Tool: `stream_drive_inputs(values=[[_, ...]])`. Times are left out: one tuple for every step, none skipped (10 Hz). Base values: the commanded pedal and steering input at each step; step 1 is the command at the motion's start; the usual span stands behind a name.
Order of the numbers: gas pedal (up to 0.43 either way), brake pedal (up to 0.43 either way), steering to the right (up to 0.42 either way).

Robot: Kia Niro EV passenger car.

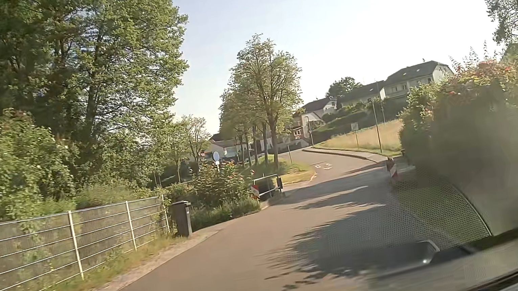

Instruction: Follow the waypoints while adhering to traffic rules and regulations

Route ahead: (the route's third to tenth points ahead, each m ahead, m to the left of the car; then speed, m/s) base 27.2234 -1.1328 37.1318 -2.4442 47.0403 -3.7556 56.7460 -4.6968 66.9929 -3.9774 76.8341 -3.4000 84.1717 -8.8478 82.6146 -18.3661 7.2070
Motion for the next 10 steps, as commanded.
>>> stream_drive_inputs(values=[[0.059, 0.0, 0.058], [0.059, 0.0, 0.058], [0.059, 0.0, 0.058], [0.059, 0.0, 0.058], [0.059, 0.0, 0.058], [0.059, 0.0, 0.057], [0.059, 0.0, 0.057], [0.059, 0.0, 0.055], [0.059, 0.0, 0.054], [0.059, 0.0, 0.052]])
